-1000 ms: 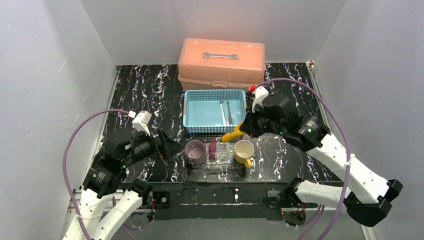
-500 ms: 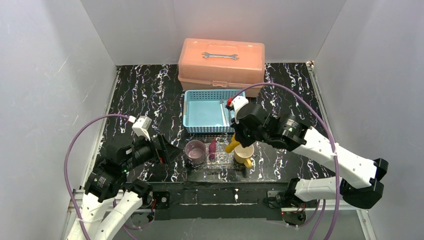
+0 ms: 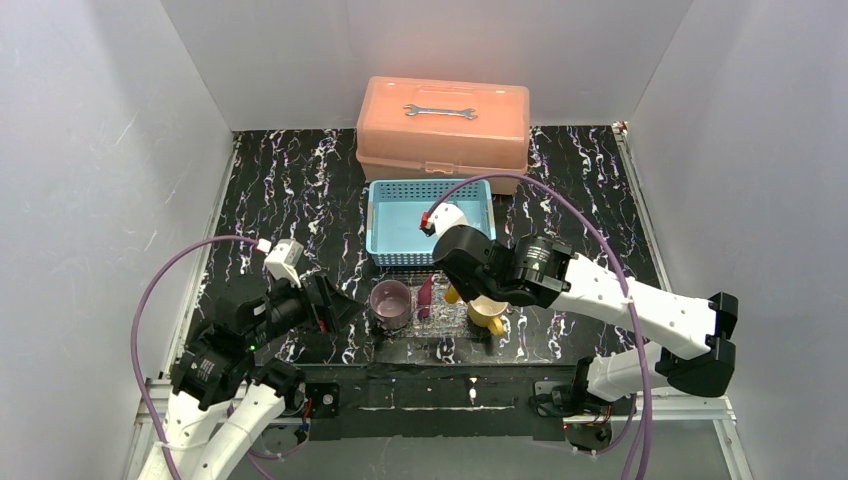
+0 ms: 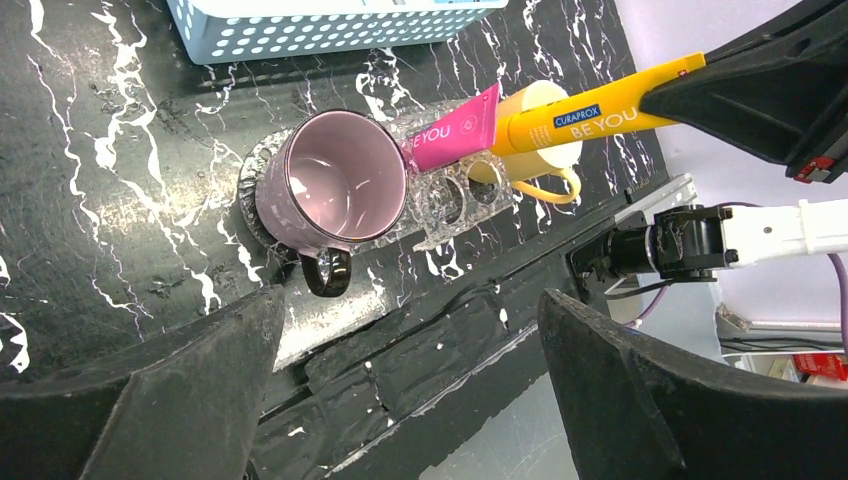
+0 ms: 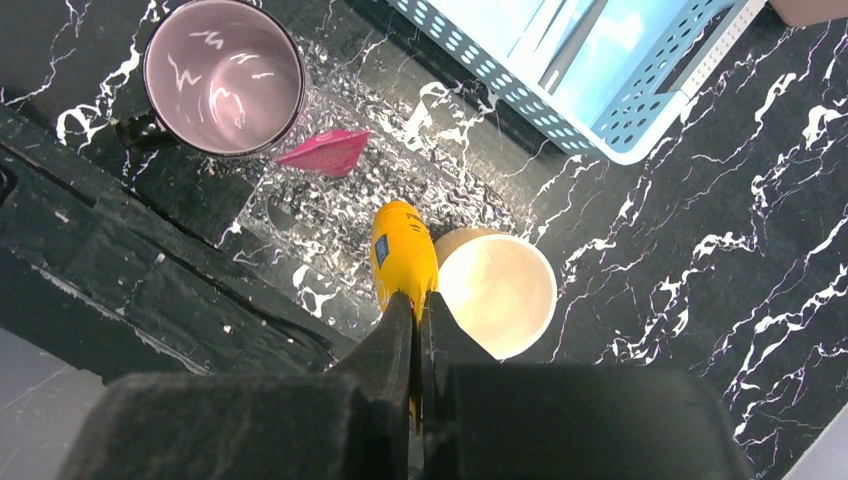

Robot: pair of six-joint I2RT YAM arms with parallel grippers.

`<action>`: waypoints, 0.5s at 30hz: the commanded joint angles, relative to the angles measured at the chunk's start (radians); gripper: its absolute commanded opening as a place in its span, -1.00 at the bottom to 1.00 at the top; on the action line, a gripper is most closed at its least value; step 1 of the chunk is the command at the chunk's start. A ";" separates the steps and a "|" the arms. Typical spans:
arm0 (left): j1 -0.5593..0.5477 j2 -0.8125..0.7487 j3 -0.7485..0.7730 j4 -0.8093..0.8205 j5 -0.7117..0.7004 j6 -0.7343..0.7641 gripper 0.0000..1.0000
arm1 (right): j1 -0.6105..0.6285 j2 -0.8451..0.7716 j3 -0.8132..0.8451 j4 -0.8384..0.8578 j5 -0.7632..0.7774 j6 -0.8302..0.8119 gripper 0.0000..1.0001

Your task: Prepare toiletry sets of a toothbrush and toothpaste on the tray

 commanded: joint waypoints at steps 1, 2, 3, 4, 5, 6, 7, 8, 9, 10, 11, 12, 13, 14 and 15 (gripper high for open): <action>-0.001 -0.015 -0.016 -0.003 -0.010 0.016 0.94 | 0.007 0.007 0.039 0.076 0.056 0.006 -0.97; -0.001 -0.017 -0.018 -0.001 -0.010 0.015 0.94 | 0.007 0.010 0.035 0.083 0.056 0.006 -0.97; -0.001 -0.019 -0.021 0.000 -0.011 0.014 0.95 | 0.007 0.015 0.030 0.090 0.056 0.005 -0.97; -0.001 -0.021 -0.025 0.002 -0.012 0.014 0.95 | 0.007 0.016 0.027 0.099 0.056 0.006 -0.97; -0.001 -0.023 -0.028 0.003 -0.012 0.014 0.95 | 0.008 0.018 0.023 0.108 0.055 0.005 -0.97; -0.001 -0.023 -0.031 0.003 -0.012 0.014 0.94 | 0.007 0.020 0.019 0.113 0.054 0.005 -0.97; -0.001 -0.025 -0.034 0.003 -0.012 0.014 0.95 | 0.007 0.022 0.016 0.120 0.051 0.004 -0.97; -0.001 -0.025 -0.036 0.003 -0.012 0.014 0.95 | 0.007 0.026 0.013 0.125 0.049 0.005 -0.97; -0.001 -0.027 -0.038 0.003 -0.013 0.014 0.95 | 0.007 0.029 0.009 0.129 0.048 0.004 -0.97; -0.001 -0.028 -0.039 0.004 -0.013 0.014 0.95 | 0.007 0.032 0.007 0.133 0.045 0.004 -0.97; -0.001 -0.030 -0.041 0.004 -0.015 0.014 0.95 | 0.007 0.037 0.004 0.136 0.041 0.004 -0.97; -0.001 -0.032 -0.042 0.004 -0.016 0.014 0.95 | 0.007 0.041 0.000 0.140 0.038 0.004 -0.97; -0.001 -0.032 -0.042 0.006 -0.016 0.014 0.95 | 0.007 0.044 -0.003 0.144 0.037 0.003 -0.97; -0.001 -0.032 -0.043 0.006 -0.016 0.014 0.95 | 0.008 0.047 -0.009 0.148 0.035 0.002 -0.97; -0.001 -0.033 -0.044 0.007 -0.016 0.014 0.95 | 0.007 0.049 -0.012 0.152 0.034 0.002 -0.97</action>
